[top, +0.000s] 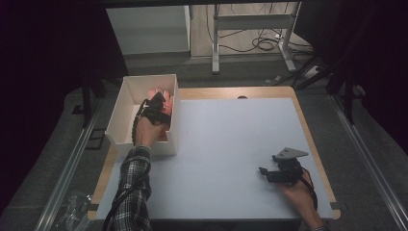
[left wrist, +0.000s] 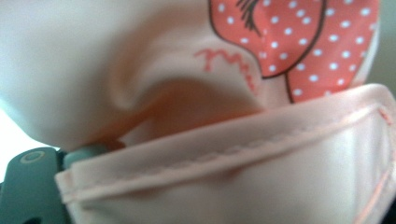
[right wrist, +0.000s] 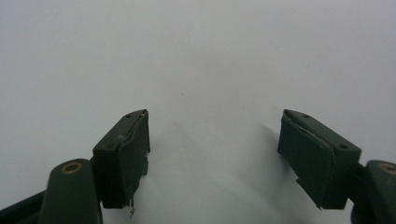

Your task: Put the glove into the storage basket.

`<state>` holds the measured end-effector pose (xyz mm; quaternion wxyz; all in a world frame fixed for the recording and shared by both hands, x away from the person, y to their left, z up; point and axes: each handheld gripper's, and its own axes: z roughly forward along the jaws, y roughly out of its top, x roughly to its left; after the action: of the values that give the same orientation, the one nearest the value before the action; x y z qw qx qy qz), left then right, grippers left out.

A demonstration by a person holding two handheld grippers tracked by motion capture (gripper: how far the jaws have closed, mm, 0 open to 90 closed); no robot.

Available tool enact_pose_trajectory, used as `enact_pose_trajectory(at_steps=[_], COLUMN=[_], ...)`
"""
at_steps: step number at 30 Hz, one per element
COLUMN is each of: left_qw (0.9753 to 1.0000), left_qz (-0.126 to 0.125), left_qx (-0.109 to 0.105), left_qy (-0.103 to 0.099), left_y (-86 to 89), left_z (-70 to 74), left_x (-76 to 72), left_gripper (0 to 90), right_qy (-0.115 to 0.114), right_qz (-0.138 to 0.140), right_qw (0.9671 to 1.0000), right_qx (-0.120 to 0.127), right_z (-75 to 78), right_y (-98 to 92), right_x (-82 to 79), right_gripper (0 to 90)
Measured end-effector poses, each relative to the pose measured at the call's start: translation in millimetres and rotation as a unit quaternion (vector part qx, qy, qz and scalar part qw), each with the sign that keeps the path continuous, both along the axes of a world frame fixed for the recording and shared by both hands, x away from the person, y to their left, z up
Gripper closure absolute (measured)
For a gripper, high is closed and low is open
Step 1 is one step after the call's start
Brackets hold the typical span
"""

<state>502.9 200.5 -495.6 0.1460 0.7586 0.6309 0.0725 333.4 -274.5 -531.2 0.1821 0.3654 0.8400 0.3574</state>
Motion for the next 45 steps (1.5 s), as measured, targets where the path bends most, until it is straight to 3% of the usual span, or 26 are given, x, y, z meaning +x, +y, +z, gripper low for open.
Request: enact_pose_trajectory(at_steps=[3, 7, 16, 19, 31, 36, 45], left_qw=[0.9999, 0.9982, 0.9971, 0.9957, 0.9912, 0.9897, 0.9837], left_qz=[0.005, 0.012, 0.008, 0.006, -0.013, -0.018, -0.033], left_qx=[-0.008, -0.050, -0.058, -0.066, -0.053, -0.044, -0.035], left_qy=[-0.005, -0.032, -0.048, -0.065, -0.121, -0.135, -0.173], left_y=[2.1, 9.1, 16.9, 19.7, 27.7, 30.7, 37.2], left_z=[3.6, 16.3, 29.3, 33.5, 54.4, 58.7, 71.0], left_x=[-1.2, -6.9, -14.7, -18.3, -36.6, -42.2, -56.8], left_gripper=[10.5, 6.6, 6.3, 6.4, 5.8, 5.7, 4.4], right_qy=[0.000, 0.000, 0.000, 0.000, 0.000, 0.000, -0.002], right_qz=[0.000, 0.000, 0.000, 0.000, 0.000, 0.000, -0.001], right_qw=[1.0000, 1.0000, 1.0000, 1.0000, 1.0000, 1.0000, 1.0000], right_qx=[0.000, 0.000, 0.000, 0.000, -0.001, -0.001, -0.002], right_z=[0.0, 0.0, 0.0, 0.0, 0.0, 0.0, 0.0], right_y=[0.0, 0.0, 0.0, 0.0, 0.0, 0.1, 0.2], right_x=[-0.1, 0.0, -0.1, -0.1, -0.1, -0.2, -0.3], right_gripper=[25.2, 25.2, 25.2, 25.3, 25.2, 25.2, 24.8])
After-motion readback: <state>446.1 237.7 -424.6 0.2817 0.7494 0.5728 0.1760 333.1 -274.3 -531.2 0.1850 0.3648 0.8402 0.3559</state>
